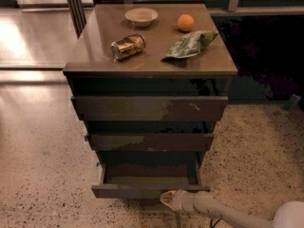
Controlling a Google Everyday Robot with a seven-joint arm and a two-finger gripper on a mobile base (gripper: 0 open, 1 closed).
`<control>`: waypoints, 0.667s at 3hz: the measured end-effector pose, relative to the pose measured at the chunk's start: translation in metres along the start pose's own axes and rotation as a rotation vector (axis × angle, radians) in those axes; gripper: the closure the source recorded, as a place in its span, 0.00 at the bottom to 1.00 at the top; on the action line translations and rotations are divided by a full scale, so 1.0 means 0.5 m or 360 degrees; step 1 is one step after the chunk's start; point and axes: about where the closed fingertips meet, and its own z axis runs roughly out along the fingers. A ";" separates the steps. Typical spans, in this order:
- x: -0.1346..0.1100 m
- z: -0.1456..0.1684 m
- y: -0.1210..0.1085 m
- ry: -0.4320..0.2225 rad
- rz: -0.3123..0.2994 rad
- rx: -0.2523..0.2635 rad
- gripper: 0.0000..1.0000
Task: Close bottom drawer
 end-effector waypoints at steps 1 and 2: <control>0.003 0.024 -0.014 -0.0012 -0.0023 -0.0033 1.00; -0.009 0.066 -0.031 -0.0047 -0.0085 -0.0092 1.00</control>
Offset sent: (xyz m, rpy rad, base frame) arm 0.1112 0.0199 -0.0325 0.0150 -0.0706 0.1618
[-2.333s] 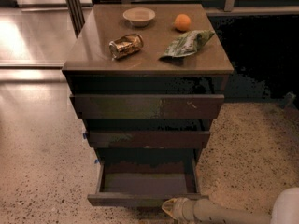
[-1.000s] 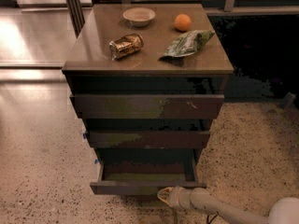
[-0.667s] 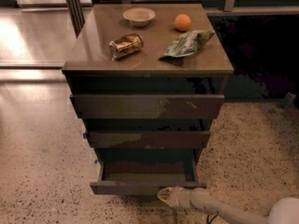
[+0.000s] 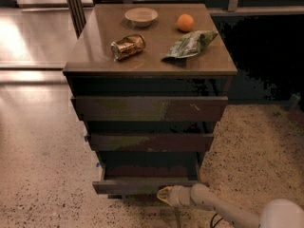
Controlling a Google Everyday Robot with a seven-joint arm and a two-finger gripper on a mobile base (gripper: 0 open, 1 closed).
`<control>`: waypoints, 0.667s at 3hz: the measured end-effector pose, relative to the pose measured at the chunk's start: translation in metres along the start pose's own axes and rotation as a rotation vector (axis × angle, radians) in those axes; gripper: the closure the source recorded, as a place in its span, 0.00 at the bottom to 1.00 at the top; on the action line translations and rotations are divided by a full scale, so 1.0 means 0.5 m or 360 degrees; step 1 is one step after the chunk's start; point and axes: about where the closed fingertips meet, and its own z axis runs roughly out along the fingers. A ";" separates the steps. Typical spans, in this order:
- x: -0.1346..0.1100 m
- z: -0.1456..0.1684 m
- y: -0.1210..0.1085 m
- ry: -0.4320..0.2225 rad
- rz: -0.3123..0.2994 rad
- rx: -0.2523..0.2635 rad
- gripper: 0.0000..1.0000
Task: Close bottom drawer
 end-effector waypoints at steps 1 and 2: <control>-0.010 0.014 -0.051 -0.0013 -0.0064 0.0013 1.00; -0.010 0.014 -0.051 -0.0013 -0.0064 0.0014 1.00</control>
Offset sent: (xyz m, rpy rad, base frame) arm 0.1869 -0.0378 0.0717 -0.0782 -0.3341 -0.0057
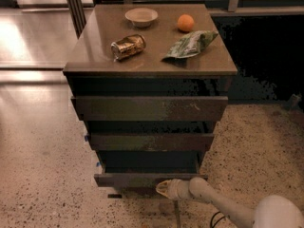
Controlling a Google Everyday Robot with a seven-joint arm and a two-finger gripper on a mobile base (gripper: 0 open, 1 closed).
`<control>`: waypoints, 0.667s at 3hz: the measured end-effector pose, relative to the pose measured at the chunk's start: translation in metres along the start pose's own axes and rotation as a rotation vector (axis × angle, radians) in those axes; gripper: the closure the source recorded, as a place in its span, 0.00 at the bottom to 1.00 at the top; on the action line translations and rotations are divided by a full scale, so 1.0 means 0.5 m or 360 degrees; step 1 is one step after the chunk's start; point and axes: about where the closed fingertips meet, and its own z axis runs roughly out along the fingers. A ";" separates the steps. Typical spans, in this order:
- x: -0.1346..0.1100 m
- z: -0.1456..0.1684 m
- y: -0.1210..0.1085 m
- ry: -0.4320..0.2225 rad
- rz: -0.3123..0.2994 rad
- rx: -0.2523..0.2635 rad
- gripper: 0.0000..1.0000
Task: Close bottom drawer
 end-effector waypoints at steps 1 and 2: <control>-0.020 -0.021 -0.100 0.0029 -0.0077 0.0196 1.00; -0.020 -0.021 -0.100 0.0029 -0.0077 0.0196 1.00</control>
Offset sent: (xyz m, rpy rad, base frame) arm 0.0455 -0.0156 0.0232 -0.0410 -0.1092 -0.0660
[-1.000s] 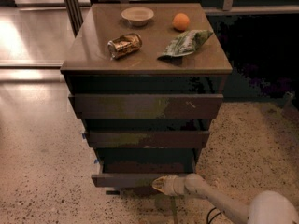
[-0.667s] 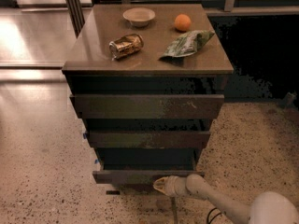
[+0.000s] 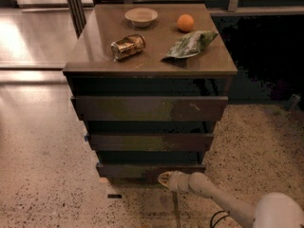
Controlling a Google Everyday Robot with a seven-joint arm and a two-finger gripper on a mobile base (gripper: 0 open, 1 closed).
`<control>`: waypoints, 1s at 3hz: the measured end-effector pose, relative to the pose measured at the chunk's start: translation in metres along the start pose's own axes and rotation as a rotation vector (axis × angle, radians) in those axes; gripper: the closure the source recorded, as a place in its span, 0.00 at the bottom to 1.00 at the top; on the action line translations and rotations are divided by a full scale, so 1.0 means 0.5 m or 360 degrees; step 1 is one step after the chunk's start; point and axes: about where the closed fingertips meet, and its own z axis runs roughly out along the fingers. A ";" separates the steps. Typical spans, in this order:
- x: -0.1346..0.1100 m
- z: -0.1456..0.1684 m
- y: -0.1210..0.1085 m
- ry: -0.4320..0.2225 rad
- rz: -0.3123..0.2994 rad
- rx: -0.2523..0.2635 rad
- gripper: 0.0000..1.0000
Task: Close bottom drawer
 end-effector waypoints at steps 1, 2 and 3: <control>-0.001 0.008 -0.034 0.0015 -0.0061 0.0025 1.00; -0.010 0.012 -0.091 0.0034 -0.0148 0.0095 1.00; -0.029 0.006 -0.157 0.0037 -0.0233 0.0203 1.00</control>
Offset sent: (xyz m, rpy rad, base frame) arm 0.0789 -0.0208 0.0284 -0.1102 -0.1748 -0.0017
